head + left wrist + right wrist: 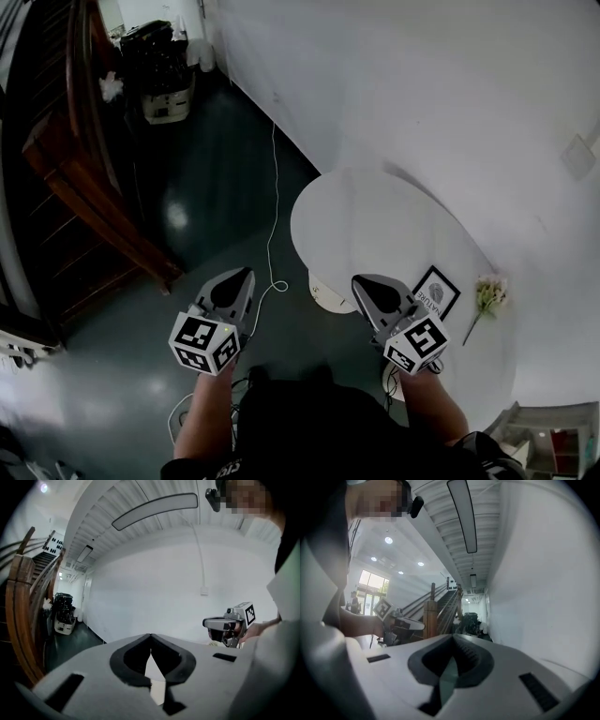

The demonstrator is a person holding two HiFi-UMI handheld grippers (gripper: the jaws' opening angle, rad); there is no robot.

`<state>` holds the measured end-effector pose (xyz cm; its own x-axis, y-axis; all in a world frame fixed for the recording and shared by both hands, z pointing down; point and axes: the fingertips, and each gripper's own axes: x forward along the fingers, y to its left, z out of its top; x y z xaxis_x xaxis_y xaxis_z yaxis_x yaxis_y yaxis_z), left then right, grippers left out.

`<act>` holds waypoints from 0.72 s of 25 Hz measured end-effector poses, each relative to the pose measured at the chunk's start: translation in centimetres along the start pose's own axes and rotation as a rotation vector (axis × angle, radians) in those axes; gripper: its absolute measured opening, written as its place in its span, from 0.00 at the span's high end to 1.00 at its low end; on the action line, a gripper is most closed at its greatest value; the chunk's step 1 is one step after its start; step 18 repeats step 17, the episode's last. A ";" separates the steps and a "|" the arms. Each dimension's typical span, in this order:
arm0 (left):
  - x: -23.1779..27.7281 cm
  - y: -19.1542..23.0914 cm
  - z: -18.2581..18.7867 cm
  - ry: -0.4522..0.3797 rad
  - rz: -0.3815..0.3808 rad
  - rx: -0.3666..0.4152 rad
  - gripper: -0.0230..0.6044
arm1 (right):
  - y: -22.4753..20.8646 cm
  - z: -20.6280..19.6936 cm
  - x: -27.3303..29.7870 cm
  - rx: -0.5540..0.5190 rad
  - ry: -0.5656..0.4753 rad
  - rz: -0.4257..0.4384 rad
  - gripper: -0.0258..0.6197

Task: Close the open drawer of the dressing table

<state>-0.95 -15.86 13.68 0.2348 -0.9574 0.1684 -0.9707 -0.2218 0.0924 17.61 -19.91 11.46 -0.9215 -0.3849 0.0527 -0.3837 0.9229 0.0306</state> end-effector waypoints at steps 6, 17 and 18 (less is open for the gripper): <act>-0.6 -0.3 -0.5 0.016 0.028 -0.010 0.96 | -1.1 -2.4 -0.2 -0.088 0.097 -0.018 0.96; -4.9 5.3 0.2 0.009 0.080 0.000 0.96 | 4.0 0.2 5.8 -0.103 0.051 0.071 0.96; -4.9 5.3 0.2 0.009 0.080 0.000 0.96 | 4.0 0.2 5.8 -0.103 0.051 0.071 0.96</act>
